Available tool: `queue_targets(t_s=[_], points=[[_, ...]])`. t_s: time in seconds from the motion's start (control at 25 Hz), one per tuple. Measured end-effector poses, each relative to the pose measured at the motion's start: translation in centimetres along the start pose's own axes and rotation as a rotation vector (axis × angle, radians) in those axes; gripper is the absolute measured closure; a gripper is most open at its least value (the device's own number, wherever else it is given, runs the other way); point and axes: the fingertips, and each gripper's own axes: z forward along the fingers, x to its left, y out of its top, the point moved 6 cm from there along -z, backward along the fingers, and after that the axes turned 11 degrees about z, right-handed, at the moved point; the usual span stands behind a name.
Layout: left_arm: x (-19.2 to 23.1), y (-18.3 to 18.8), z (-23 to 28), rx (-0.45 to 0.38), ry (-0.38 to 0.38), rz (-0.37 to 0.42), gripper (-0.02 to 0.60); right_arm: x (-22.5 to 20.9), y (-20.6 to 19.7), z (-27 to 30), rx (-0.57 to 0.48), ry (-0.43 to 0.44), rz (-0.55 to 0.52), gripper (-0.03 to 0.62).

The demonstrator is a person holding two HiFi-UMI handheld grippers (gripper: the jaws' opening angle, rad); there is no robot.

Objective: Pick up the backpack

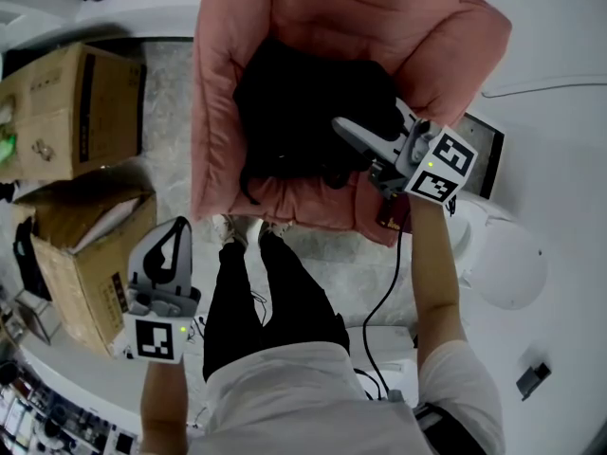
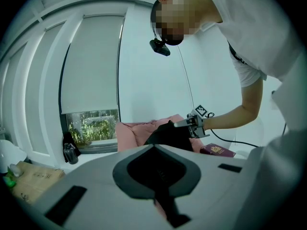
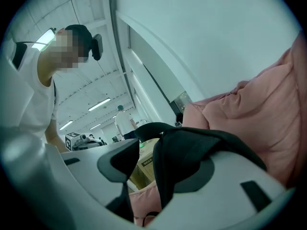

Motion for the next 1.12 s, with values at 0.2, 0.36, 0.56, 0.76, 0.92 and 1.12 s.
queue_targets(t_s=[0.2, 0.36, 0.56, 0.76, 0.92, 1.12], points=[[-0.8, 0.4, -0.2, -0.011, -0.009, 0.014, 0.565, -0.7, 0.0, 0.3, -0.011, -0.032, -0.017, 0.385], [-1.1, 0.2, -0.9, 0.013, -0.007, 0.016, 0.565, -1.0, 0.0, 0.9, -0.016, -0.028, -0.007, 0.401], [-1.2, 0.0, -1.9, 0.026, -0.006, 0.018, 0.565, -2.0, -0.8, 2.4, -0.01, -0.03, 0.034, 0.421], [-2.1, 0.0, -2.3, 0.014, -0.017, 0.012, 0.565, -1.1, 0.2, 3.7, -0.05, 0.039, 0.101, 0.421], [-2.7, 0.2, -2.1, 0.002, -0.033, 0.013, 0.565, -1.3, 0.2, 3.0, -0.081, 0.004, 0.105, 0.468], [-2.8, -0.2, -3.1, 0.0, -0.032, 0.013, 0.565, -1.2, 0.3, 2.8, -0.131, -0.053, 0.131, 0.544]])
